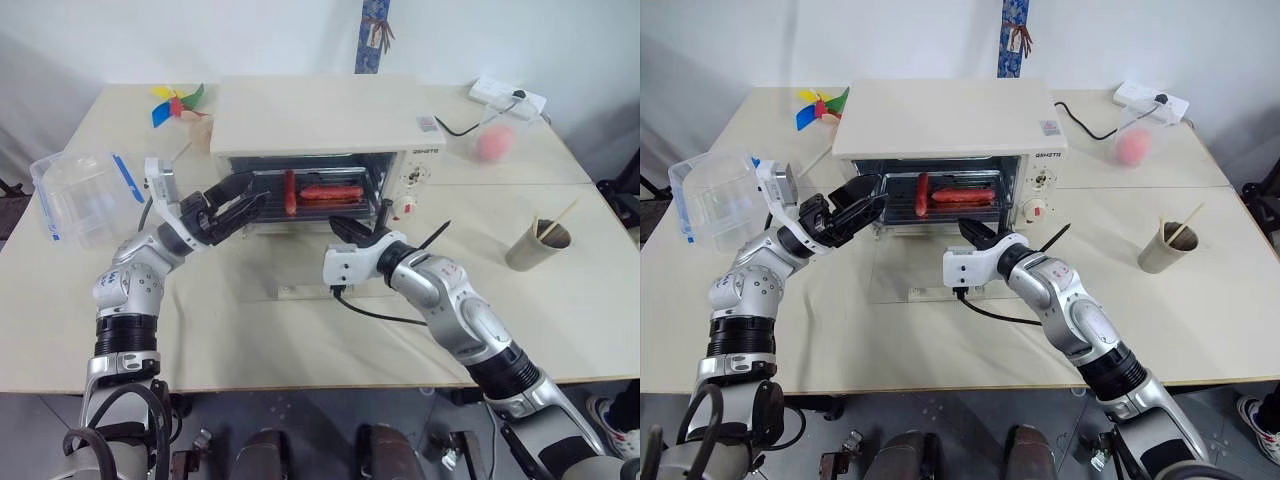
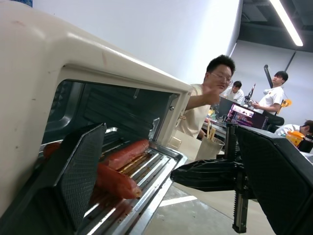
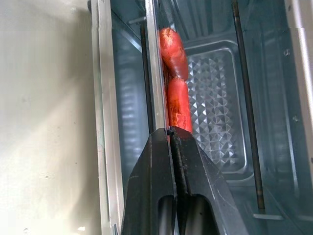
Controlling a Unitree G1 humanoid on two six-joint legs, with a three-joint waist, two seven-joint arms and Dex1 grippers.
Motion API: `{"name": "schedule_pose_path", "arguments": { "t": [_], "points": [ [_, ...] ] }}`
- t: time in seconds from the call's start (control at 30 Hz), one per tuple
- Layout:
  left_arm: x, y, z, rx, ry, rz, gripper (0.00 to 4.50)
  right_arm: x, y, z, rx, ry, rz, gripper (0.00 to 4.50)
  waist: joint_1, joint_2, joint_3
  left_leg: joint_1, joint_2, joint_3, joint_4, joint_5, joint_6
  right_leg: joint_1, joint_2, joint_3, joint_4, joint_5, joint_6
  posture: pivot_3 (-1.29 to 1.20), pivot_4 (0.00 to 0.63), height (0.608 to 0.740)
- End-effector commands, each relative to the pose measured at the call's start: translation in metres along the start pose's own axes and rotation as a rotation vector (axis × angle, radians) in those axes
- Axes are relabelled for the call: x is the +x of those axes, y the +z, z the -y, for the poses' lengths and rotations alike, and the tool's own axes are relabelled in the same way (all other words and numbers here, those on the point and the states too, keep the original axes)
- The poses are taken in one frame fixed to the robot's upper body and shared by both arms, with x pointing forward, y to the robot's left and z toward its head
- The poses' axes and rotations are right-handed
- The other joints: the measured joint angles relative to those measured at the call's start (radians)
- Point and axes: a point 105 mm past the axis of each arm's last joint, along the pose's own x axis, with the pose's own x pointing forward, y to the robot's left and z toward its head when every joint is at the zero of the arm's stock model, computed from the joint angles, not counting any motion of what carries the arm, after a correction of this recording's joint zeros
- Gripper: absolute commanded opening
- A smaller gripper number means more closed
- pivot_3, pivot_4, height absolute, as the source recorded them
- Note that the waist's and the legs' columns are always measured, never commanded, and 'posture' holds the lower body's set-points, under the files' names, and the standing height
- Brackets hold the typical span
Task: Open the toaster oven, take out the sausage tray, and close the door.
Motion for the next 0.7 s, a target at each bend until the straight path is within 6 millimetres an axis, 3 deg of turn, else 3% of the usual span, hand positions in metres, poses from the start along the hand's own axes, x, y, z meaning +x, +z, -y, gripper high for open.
{"name": "schedule_pose_path", "arguments": {
  "t": [0.03, 0.2, 0.6, 0.7],
  "points": [
    [-0.001, 0.016, -0.001, 0.063, 0.012, 0.037, 4.50, 0.000, 0.002, 0.018, -0.045, -0.058, 0.013, 0.03, 0.000, 0.000, 0.000, 0.000, 0.000, 0.000, 0.000, 0.000, 0.000, 0.000, 0.000, 0.000, 0.000, 0.000, 0.000, 0.00, 0.150, 0.740],
    [0.000, 0.016, -0.001, 0.064, 0.012, 0.041, 4.50, 0.003, -0.003, 0.016, -0.008, -0.036, -0.020, 1.58, 0.000, 0.000, 0.000, 0.000, 0.000, 0.000, 0.000, 0.000, 0.000, 0.000, 0.000, 0.000, 0.000, 0.000, 0.000, 0.00, 0.150, 0.740],
    [0.000, 0.015, 0.000, 0.065, 0.012, 0.047, 4.50, 0.018, -0.009, 0.014, -0.002, -0.009, -0.063, 1.58, -0.001, 0.000, 0.000, 0.000, 0.000, 0.000, 0.000, 0.000, 0.000, 0.000, 0.000, 0.000, 0.000, 0.000, 0.000, 0.00, 0.150, 0.740],
    [-0.001, 0.015, 0.000, 0.064, 0.013, 0.047, 4.50, 0.022, -0.009, 0.014, 0.002, -0.009, -0.066, 0.98, -0.002, 0.000, 0.000, 0.000, 0.000, 0.000, 0.000, 0.000, 0.000, 0.000, 0.000, 0.000, 0.000, 0.000, 0.000, 0.00, 0.150, 0.740]
  ]
}}
